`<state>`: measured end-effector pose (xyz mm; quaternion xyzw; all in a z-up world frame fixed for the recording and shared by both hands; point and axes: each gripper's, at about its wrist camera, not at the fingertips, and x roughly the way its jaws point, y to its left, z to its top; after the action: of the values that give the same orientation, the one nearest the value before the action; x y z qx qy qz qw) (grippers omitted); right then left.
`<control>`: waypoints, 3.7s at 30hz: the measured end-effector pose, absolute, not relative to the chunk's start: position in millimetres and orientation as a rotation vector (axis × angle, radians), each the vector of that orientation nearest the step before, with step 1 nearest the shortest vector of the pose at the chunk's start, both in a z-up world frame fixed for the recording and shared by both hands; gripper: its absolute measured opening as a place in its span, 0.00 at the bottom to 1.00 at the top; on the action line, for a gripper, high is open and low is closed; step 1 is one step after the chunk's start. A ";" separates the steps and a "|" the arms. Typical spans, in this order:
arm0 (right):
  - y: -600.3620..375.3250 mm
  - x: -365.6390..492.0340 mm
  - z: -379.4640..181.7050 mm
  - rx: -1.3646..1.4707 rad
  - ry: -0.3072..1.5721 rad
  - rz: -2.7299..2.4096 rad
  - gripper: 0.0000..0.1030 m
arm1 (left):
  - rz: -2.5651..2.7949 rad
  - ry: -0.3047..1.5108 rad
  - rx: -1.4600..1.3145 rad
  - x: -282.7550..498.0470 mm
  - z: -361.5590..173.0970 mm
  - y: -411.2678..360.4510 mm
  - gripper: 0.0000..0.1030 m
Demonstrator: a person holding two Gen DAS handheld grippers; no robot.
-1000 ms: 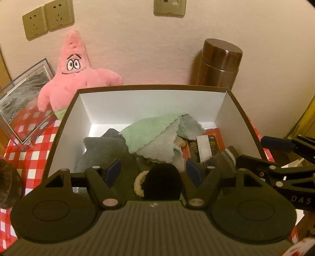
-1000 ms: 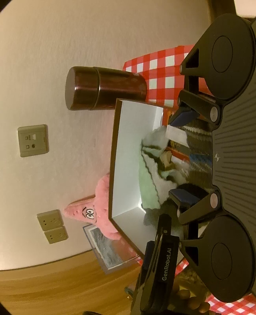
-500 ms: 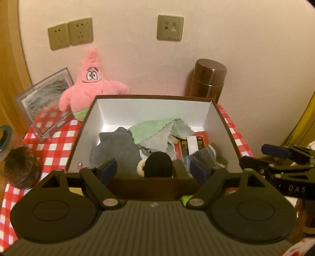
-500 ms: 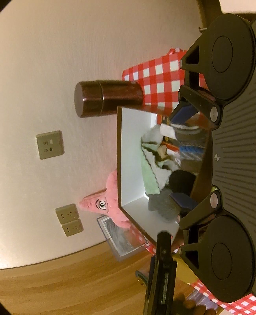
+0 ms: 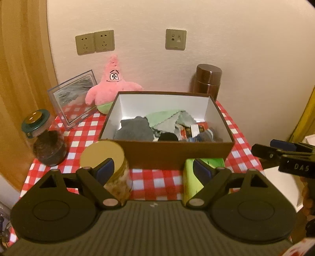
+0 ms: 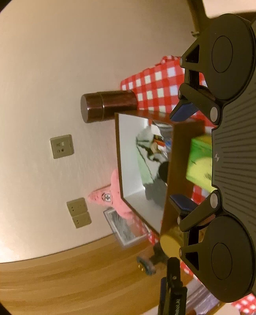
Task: Organize soft objects
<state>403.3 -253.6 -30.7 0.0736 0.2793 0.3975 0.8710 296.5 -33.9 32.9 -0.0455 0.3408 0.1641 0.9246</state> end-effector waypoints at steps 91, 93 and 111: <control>-227.0 81.1 -35.1 0.094 0.858 0.723 0.78 | 0.153 0.845 -0.125 13.3 -1.0 -18.2 0.83; -227.5 81.7 -35.1 0.094 0.859 0.724 0.78 | 0.152 0.845 -0.125 12.5 -1.1 -18.9 0.83; -227.9 82.3 -34.7 0.093 0.858 0.724 0.78 | 0.154 0.846 -0.126 13.4 -1.0 -19.1 0.83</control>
<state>82.3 -227.9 -34.7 0.0441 0.4065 0.3432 0.8456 13.4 -19.1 -1.0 -0.0612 0.4099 0.0747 0.9070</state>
